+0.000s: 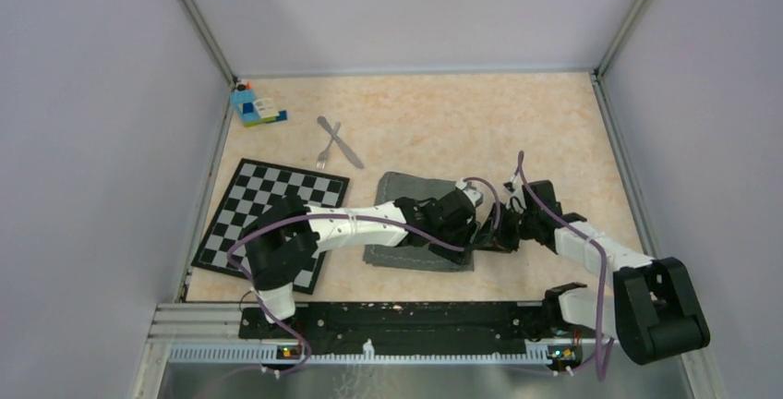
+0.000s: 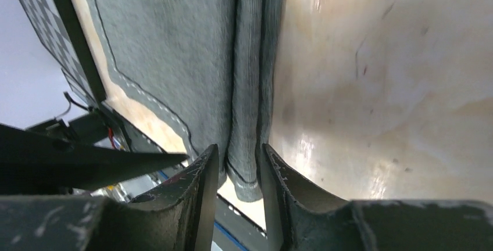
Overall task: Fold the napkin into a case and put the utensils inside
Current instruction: Smooth out the lower triangle-folded napkin at the center of the board.
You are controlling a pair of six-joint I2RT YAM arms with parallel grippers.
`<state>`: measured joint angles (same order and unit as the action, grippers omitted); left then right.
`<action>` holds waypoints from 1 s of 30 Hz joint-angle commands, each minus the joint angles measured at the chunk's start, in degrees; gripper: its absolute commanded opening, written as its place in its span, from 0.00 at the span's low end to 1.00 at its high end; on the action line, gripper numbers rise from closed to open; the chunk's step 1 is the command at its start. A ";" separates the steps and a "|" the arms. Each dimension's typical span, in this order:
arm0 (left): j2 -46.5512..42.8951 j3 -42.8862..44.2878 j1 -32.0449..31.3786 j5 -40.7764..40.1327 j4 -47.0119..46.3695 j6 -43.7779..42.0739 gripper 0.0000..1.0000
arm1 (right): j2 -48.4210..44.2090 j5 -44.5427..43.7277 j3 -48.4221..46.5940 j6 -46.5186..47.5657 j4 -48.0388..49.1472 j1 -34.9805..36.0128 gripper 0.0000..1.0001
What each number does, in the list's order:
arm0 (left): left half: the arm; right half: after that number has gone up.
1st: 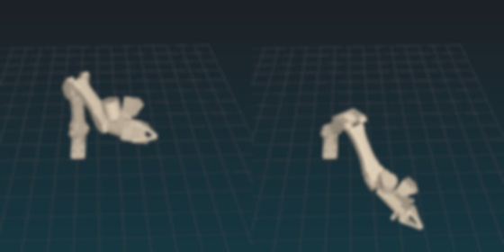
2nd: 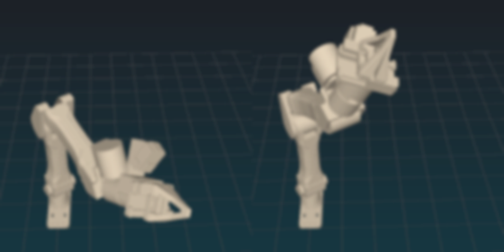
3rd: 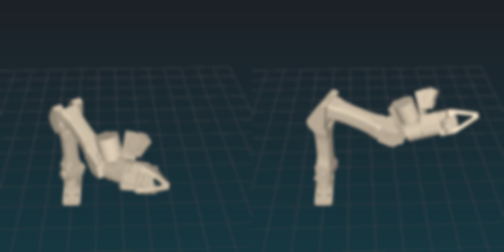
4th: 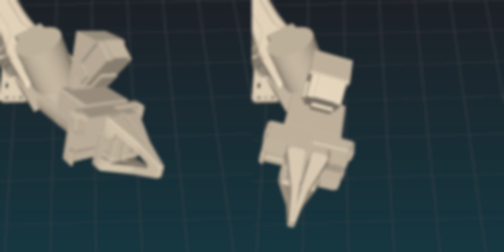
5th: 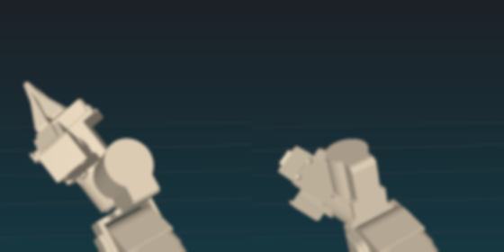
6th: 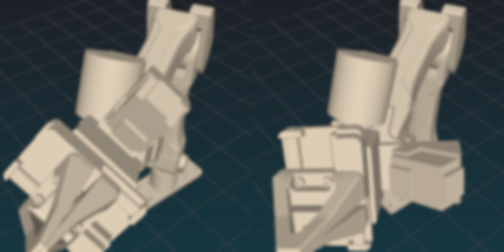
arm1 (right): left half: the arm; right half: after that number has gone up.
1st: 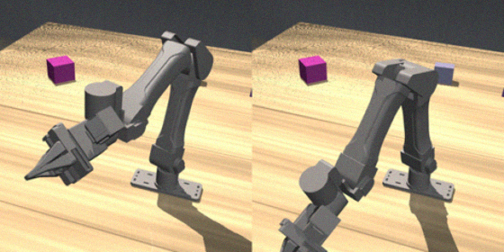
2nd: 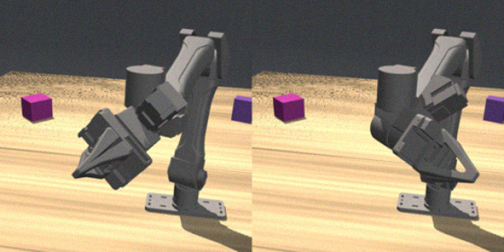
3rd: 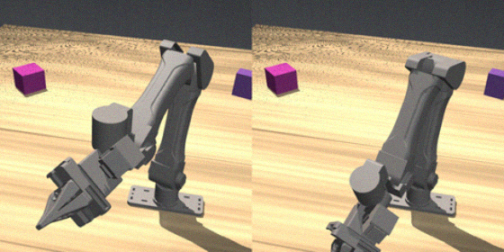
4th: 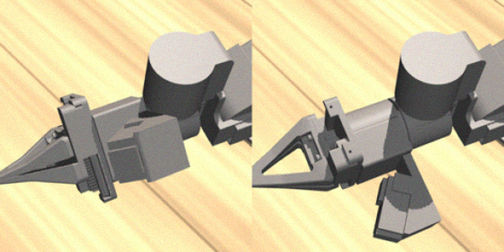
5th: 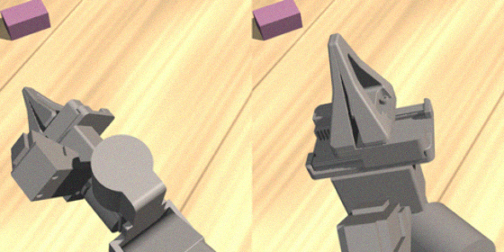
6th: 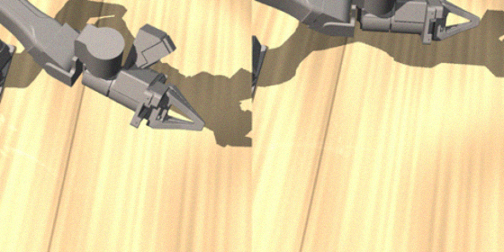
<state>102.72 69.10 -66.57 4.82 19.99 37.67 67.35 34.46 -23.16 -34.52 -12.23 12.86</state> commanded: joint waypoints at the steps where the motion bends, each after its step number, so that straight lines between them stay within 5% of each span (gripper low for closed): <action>1: 1.38 1.33 -0.92 -3.45 0.99 0.38 0.53 | -5.19 -0.90 1.89 -0.40 -4.80 2.81 0.30; 13: 6.90 4.74 -2.25 -5.70 4.66 0.73 0.49 | -8.69 0.00 6.97 -3.78 -1.91 7.96 0.16; 24: 6.41 6.13 -3.26 -6.76 4.19 1.13 0.00 | -7.09 1.73 9.85 -6.38 4.25 9.19 0.00; 30: 5.80 8.10 -4.10 -5.34 3.96 1.48 0.00 | -8.00 1.75 9.88 -7.60 5.07 9.25 0.00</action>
<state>109.30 73.89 -69.84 -1.15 24.95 38.85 60.18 34.96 -13.47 -40.58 -10.24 21.28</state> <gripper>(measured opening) 0.008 0.006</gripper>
